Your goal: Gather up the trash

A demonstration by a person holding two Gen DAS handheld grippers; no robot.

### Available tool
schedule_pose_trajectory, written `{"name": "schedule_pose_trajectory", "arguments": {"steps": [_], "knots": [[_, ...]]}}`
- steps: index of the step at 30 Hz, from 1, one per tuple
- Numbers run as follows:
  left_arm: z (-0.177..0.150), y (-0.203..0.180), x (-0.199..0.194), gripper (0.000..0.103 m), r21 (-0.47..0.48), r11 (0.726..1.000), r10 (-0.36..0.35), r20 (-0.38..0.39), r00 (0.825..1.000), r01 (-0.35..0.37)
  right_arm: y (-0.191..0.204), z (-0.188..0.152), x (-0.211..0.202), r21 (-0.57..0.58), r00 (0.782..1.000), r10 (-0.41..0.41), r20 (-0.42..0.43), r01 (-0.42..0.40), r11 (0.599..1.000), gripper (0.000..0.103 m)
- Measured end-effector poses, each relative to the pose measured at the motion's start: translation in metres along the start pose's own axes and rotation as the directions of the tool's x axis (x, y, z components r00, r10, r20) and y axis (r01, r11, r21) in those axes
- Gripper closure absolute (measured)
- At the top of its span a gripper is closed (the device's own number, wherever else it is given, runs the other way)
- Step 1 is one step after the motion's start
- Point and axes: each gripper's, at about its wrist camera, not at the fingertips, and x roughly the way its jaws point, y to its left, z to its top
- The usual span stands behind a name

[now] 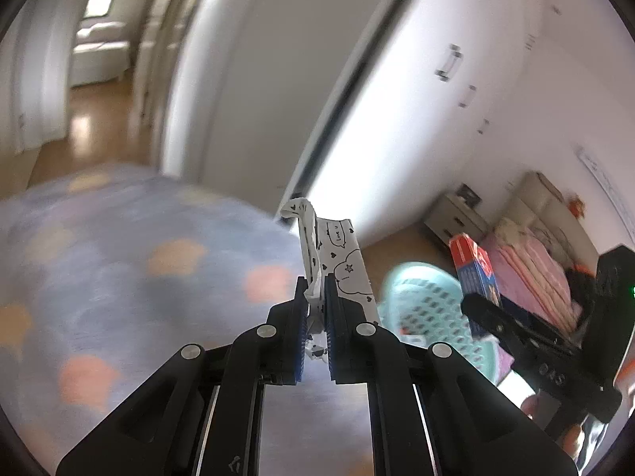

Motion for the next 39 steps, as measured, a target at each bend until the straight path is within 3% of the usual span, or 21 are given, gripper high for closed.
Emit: {"name": "schedule_pose_trajectory", "arguments": {"steps": [6,11,17,23,24,25,27,28,39], "knots": [[-0.002,-0.073,0.016,0.096,0.113,0.991,-0.065,-0.017,0.998,0.067,-0.063,0.007,-0.033,0.082,0.991,-0.114,0.063,0.109,0.991,0.038],[-0.019,-0.117,0.046,0.096,0.176,0.980,-0.084,-0.078,0.993,0.097,-0.111,0.003,-0.043,0.171,0.981,-0.191,0.031,0.183,0.968,0.038],[-0.051,-0.138,0.100,0.096,0.211,0.973,-0.049,-0.194,0.980,0.091,-0.146,-0.018,-0.040,0.226,0.978,-0.207,-0.037,0.210,0.951,0.038],[-0.056,-0.150,0.126,0.095,0.256,0.965,0.002,-0.218,0.976,0.056,-0.160,-0.023,-0.034,0.258,0.979,-0.193,-0.068,0.204,0.944,0.037],[-0.055,-0.152,0.127,0.093,0.255,0.965,-0.003,-0.217,0.976,0.059,-0.160,-0.023,-0.031,0.260,0.979,-0.191,-0.070,0.203,0.944,0.037],[-0.054,-0.152,0.126,0.083,0.255,0.965,-0.008,-0.216,0.976,0.064,-0.159,-0.023,-0.030,0.263,0.979,-0.192,-0.067,0.203,0.943,0.036],[-0.053,-0.152,0.121,0.055,0.253,0.966,-0.001,-0.199,0.980,0.052,-0.158,-0.022,-0.027,0.272,0.982,-0.179,-0.055,0.187,0.944,0.031],[-0.052,-0.150,0.115,0.051,0.252,0.967,0.001,-0.185,0.983,0.046,-0.157,-0.022,-0.028,0.275,0.985,-0.170,-0.040,0.175,0.945,0.030],[-0.036,-0.126,0.064,0.032,0.217,0.976,-0.010,-0.072,0.997,0.025,-0.142,-0.020,-0.033,0.244,0.985,-0.170,-0.017,0.169,0.955,0.026]]}}
